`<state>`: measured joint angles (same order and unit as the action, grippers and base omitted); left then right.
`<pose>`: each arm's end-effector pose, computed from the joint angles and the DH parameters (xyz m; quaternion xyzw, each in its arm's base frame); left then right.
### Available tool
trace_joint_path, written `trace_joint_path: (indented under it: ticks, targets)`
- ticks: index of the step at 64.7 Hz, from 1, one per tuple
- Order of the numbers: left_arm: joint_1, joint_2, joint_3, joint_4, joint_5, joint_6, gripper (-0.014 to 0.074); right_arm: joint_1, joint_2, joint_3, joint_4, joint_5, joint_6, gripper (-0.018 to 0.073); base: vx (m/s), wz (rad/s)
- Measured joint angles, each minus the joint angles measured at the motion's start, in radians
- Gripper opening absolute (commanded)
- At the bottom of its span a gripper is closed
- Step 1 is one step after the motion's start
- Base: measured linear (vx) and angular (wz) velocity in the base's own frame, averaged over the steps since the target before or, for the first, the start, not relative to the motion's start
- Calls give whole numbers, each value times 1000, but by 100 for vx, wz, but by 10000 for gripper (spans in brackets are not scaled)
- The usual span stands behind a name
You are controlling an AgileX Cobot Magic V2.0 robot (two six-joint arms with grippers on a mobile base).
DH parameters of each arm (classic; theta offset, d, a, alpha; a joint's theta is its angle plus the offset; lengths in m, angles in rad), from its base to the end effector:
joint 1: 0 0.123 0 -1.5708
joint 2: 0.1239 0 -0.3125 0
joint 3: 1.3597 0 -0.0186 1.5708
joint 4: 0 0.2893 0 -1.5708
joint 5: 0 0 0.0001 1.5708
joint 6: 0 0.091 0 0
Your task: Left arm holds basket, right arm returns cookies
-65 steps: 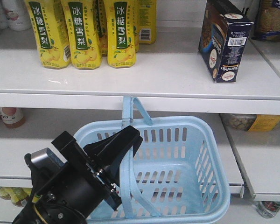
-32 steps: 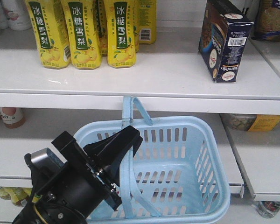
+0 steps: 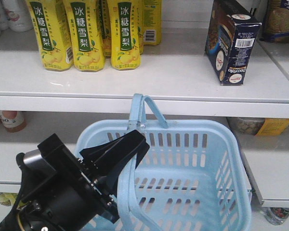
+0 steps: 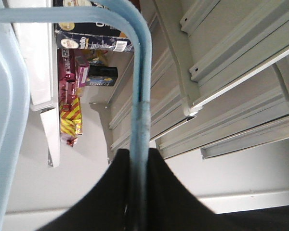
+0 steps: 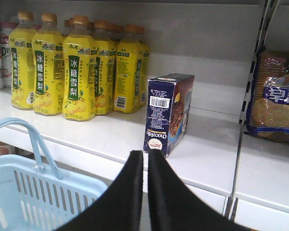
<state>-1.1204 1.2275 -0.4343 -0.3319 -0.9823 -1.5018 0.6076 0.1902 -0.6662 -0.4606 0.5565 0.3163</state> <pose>0.1306 -0.2135 0.2761 -0.2746 0.5527 -0.7579 0.2114 0.0334 -0.0028 0.3945 -0.1501 0.6715 0.1087 0.7175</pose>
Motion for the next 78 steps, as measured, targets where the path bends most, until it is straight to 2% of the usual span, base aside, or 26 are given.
trace_joint_path:
  ticks: [22, 30, 37, 52, 67, 78]
  targets:
    - [0, -134, 0, 20, 302, 4, -3, 0, 0, 0, 0, 0, 0, -6, 0, 0]
    - [1, -191, 0, -19, 433, 60, -3, 0, 0, 0, 0, 0, 0, -6, 0, 0]
    - [28, -241, 1, -37, 564, 110, -3, 0, 0, 0, 0, 0, 0, -6, 0, 0]
    - [133, -366, 1, 2, 836, 164, -3, 0, 0, 0, 0, 0, 0, -6, 0, 0]
    - [283, -517, 1, 108, 1084, 182, -3, 0, 0, 0, 0, 0, 0, -6, 0, 0]
    - [393, -609, 1, 185, 1220, 187, -3, 0, 0, 0, 0, 0, 0, -6, 0, 0]
